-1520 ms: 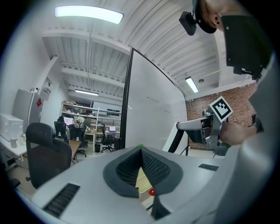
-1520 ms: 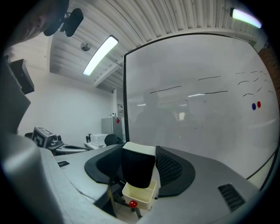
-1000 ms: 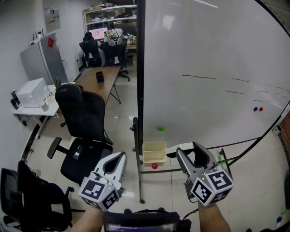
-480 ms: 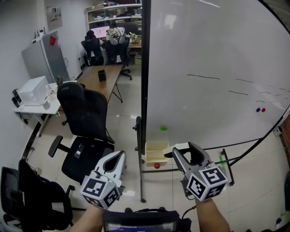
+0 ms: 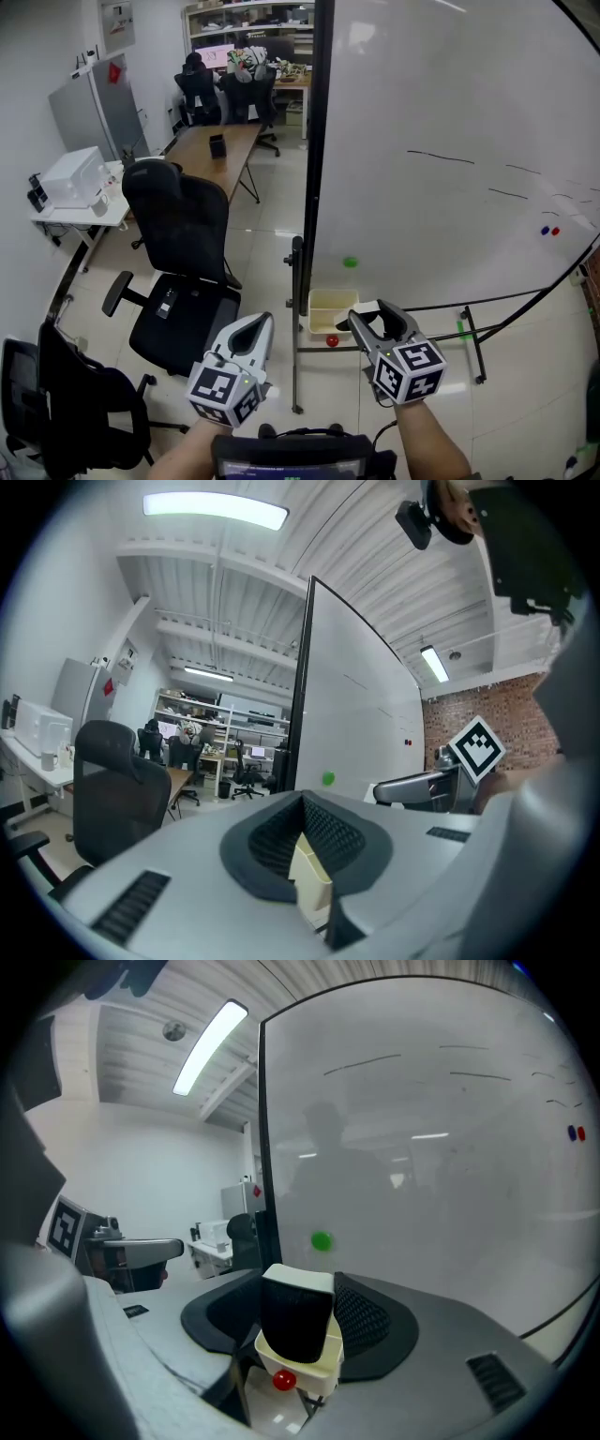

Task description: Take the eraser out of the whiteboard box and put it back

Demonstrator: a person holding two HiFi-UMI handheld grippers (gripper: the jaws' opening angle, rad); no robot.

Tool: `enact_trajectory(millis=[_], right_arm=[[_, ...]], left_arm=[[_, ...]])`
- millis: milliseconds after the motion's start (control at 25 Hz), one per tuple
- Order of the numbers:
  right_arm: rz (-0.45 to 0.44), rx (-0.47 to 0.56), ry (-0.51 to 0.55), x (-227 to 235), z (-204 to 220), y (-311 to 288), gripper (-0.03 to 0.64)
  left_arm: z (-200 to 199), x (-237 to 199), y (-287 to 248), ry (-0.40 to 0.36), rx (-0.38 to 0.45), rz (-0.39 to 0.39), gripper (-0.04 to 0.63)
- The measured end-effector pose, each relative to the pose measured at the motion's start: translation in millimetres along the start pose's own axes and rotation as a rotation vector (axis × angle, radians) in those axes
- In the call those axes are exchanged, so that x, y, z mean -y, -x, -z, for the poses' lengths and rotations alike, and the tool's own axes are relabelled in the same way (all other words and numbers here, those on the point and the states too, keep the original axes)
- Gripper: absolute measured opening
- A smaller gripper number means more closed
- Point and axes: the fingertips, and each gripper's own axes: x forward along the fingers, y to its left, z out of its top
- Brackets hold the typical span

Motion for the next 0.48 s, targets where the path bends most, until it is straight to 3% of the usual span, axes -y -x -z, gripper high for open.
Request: enact_trajectory(millis=[480], right_arm=[[0.005,-0.076,0.009,8.8,42.4,-42.5,0.268]], left_arm=[[18.2,-10.0,-19.4,0.015,-0.024,0.008,0.035]])
